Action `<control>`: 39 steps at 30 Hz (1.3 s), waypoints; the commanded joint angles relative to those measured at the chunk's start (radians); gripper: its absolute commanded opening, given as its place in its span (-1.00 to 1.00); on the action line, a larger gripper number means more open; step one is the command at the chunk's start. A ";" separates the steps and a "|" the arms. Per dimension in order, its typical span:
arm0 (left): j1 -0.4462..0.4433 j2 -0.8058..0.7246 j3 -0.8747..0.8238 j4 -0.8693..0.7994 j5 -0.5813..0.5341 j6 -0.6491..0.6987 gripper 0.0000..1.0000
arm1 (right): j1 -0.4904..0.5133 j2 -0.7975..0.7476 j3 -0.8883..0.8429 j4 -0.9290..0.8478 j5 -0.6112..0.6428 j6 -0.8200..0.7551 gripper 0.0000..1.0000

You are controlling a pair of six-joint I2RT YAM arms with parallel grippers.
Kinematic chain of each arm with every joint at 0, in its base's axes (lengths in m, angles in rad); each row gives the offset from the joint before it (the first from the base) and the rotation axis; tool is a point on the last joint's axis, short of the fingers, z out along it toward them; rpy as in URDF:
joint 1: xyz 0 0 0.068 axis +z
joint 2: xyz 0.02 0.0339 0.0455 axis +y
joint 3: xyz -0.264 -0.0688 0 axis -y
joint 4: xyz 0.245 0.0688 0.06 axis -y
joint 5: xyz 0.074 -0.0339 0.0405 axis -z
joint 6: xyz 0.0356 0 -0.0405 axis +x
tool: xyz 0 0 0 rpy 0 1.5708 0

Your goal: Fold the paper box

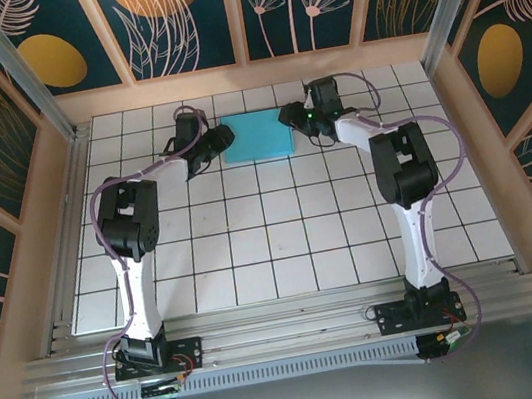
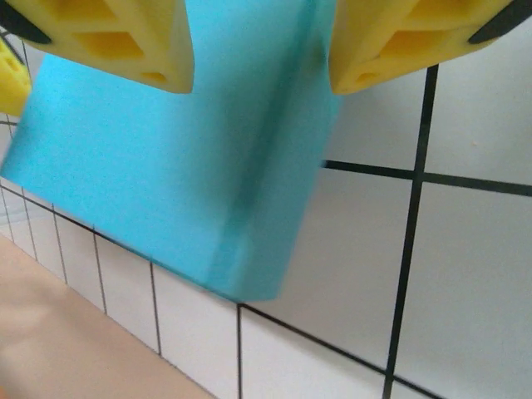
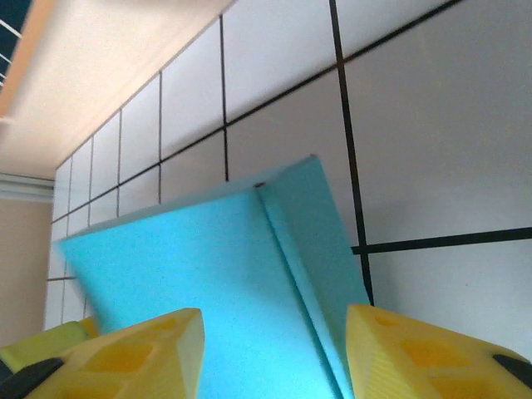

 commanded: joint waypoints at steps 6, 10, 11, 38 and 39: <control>0.008 -0.327 -0.163 -0.025 -0.066 0.102 0.08 | -0.157 -0.410 -0.180 -0.121 -0.022 -0.185 0.18; 0.011 -0.532 -0.373 0.013 -0.201 0.159 0.11 | -0.223 -0.651 -0.444 -0.046 0.078 -0.310 0.25; 0.011 -0.593 -0.439 0.037 -0.252 0.179 0.13 | -0.238 -0.713 -0.527 -0.006 0.131 -0.354 0.27; 0.433 -0.730 -1.258 1.060 -0.107 0.572 0.97 | -0.332 -0.626 -1.435 1.371 0.355 -0.577 0.98; 0.433 -0.725 -1.260 1.069 -0.096 0.575 0.97 | -0.333 -0.626 -1.435 1.371 0.357 -0.578 0.99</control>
